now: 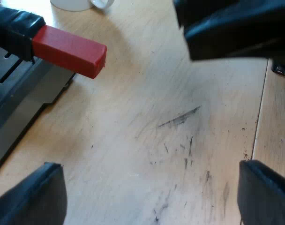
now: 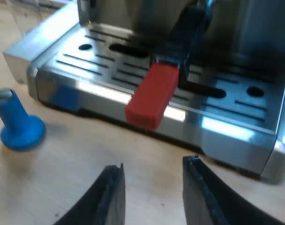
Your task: Grind coffee beans and then tamp
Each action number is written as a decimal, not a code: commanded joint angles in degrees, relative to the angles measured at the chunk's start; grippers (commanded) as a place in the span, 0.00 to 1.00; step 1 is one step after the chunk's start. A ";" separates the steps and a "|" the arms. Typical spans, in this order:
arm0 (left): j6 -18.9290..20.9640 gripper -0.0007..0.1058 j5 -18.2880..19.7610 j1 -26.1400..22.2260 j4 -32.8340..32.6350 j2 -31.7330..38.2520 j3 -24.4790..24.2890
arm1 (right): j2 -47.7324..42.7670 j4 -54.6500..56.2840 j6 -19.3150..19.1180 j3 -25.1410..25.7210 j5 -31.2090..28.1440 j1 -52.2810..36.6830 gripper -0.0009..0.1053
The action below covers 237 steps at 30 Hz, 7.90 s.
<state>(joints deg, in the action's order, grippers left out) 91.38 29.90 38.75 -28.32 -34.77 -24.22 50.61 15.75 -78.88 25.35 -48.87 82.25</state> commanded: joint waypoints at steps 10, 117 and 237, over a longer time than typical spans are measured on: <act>0.00 0.71 3.24 0.42 0.06 0.24 -0.25 | 10.69 -10.49 0.63 0.12 -4.11 0.10 0.32; 0.00 0.71 5.98 0.42 -10.98 0.39 -3.08 | 6.31 -13.75 -2.48 0.33 -15.19 1.36 0.60; -0.43 0.73 -9.15 0.42 -7.05 11.69 -5.32 | 25.05 7.18 9.66 20.13 24.30 -25.16 0.34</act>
<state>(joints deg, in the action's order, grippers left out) 91.38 21.26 38.81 -34.76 -23.16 -29.39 75.97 23.33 -68.97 45.36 -24.70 57.32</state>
